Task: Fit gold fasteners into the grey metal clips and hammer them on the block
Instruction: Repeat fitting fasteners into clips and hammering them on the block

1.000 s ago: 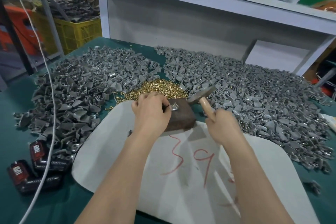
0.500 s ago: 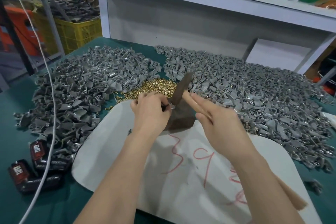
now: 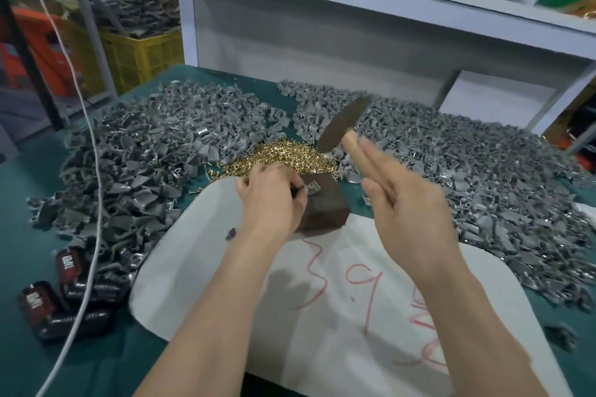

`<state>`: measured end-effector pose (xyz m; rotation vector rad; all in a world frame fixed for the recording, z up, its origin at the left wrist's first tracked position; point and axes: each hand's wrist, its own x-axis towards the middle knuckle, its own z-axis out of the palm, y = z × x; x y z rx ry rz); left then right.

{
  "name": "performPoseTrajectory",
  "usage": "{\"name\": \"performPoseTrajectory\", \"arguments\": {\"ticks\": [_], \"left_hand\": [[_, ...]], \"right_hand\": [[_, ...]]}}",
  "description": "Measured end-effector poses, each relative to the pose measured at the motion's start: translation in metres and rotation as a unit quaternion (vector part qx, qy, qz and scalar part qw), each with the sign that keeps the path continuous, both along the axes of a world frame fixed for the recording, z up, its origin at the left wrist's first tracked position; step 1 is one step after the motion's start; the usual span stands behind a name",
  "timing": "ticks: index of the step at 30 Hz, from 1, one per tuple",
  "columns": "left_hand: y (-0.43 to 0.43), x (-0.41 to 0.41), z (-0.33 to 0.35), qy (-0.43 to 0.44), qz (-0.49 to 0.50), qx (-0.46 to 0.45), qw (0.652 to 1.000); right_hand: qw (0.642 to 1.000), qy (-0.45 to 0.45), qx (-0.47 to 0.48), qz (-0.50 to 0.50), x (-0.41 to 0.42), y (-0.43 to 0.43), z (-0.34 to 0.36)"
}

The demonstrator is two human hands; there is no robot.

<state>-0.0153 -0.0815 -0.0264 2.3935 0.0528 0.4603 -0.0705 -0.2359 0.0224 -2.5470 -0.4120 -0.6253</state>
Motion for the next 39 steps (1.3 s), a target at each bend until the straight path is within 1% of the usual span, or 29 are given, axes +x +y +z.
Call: {"name": "performPoseTrajectory", "arguments": {"ticks": [2, 3, 4, 5, 7, 9, 11, 14, 16, 19, 21, 22, 23, 24, 26, 27, 28, 29, 30, 31, 32, 33, 34, 35, 36, 37, 39], "left_hand": [[0.001, 0.0, 0.0, 0.009, -0.002, 0.015, 1.0], [0.001, 0.0, 0.0, 0.012, -0.004, 0.019, 1.0], [0.002, 0.001, 0.0, 0.014, -0.005, 0.019, 1.0], [0.002, 0.0, 0.0, 0.016, -0.005, 0.02, 1.0], [0.002, 0.0, 0.0, 0.012, -0.004, 0.019, 1.0], [0.002, -0.002, 0.001, 0.014, -0.004, 0.013, 1.0], [0.002, -0.002, 0.002, 0.017, -0.004, 0.008, 1.0], [0.002, -0.003, 0.003, 0.024, -0.007, -0.004, 1.0], [0.002, -0.003, 0.004, 0.021, -0.013, -0.015, 1.0], [0.001, -0.004, 0.005, 0.004, -0.028, -0.042, 0.999], [0.0, -0.004, 0.005, 0.0, -0.04, -0.06, 0.997], [-0.001, -0.005, 0.005, -0.003, -0.047, -0.065, 0.997], [-0.001, -0.005, 0.005, -0.01, -0.055, -0.071, 0.996], [-0.002, -0.005, 0.006, -0.016, -0.064, -0.077, 0.995], [-0.002, -0.006, 0.009, -0.021, -0.083, -0.087, 0.993], [-0.001, -0.006, 0.011, -0.023, -0.09, -0.099, 0.991], [0.001, -0.007, 0.013, -0.029, -0.089, -0.122, 0.988], [0.004, -0.008, 0.016, -0.041, -0.078, -0.163, 0.983], [0.008, -0.008, 0.019, -0.059, -0.052, -0.221, 0.972], [0.015, -0.008, 0.023, -0.083, -0.013, -0.288, 0.954], [0.021, -0.007, 0.027, -0.108, 0.033, -0.356, 0.928], [0.029, -0.007, 0.03, -0.134, 0.077, -0.422, 0.893], [0.037, -0.006, 0.031, -0.16, 0.113, -0.478, 0.857], [0.043, -0.005, 0.032, -0.181, 0.136, -0.519, 0.824], [0.048, -0.005, 0.033, -0.195, 0.148, -0.546, 0.801], [0.05, -0.005, 0.034, -0.204, 0.155, -0.56, 0.788], [0.054, -0.006, 0.035, -0.224, 0.165, -0.566, 0.776]], "right_hand": [[0.996, 0.074, -0.039, -0.002, -0.002, 0.003, -0.007], [0.994, 0.097, -0.049, -0.008, -0.001, 0.002, -0.008], [0.993, 0.102, -0.049, -0.016, 0.002, 0.0, -0.008], [0.994, 0.095, -0.038, -0.026, 0.006, -0.002, -0.008], [0.995, 0.083, 0.015, -0.052, 0.017, -0.01, -0.01], [0.986, 0.115, 0.062, -0.1, 0.03, -0.016, -0.015], [0.973, 0.175, 0.054, -0.143, 0.043, -0.019, -0.025], [0.958, 0.241, 0.036, -0.154, 0.055, -0.019, -0.039], [0.956, 0.248, 0.008, -0.154, 0.057, -0.021, -0.045], [0.953, 0.243, -0.061, -0.172, 0.057, -0.024, -0.052], [0.959, 0.201, -0.086, -0.182, 0.054, -0.022, -0.048], [0.971, 0.164, -0.062, -0.164, 0.053, -0.019, -0.043], [0.982, 0.138, -0.019, -0.128, 0.052, -0.013, -0.036], [0.988, 0.132, 0.037, -0.076, 0.052, -0.006, -0.028], [0.976, 0.179, 0.12, 0.011, 0.054, 0.011, -0.018], [0.971, 0.19, 0.141, 0.022, 0.058, 0.016, -0.015], [0.971, 0.17, 0.166, 0.013, 0.062, 0.019, -0.01], [0.971, 0.135, 0.195, -0.019, 0.068, 0.018, -0.005], [0.967, 0.1, 0.222, -0.07, 0.075, 0.014, 0.001], [0.959, 0.086, 0.238, -0.131, 0.082, 0.009, 0.008], [0.951, 0.106, 0.221, -0.191, 0.089, 0.003, 0.01], [0.946, 0.14, 0.177, -0.233, 0.092, 0.0, 0.011], [0.95, 0.154, 0.124, -0.24, 0.094, 0.003, 0.009], [0.961, 0.156, 0.085, -0.212, 0.091, 0.012, 0.006], [0.975, 0.145, 0.066, -0.155, 0.087, 0.023, 0.001], [0.985, 0.14, 0.064, -0.079, 0.081, 0.036, -0.002], [0.988, 0.143, 0.026, 0.054, 0.069, 0.07, -0.007]]}}
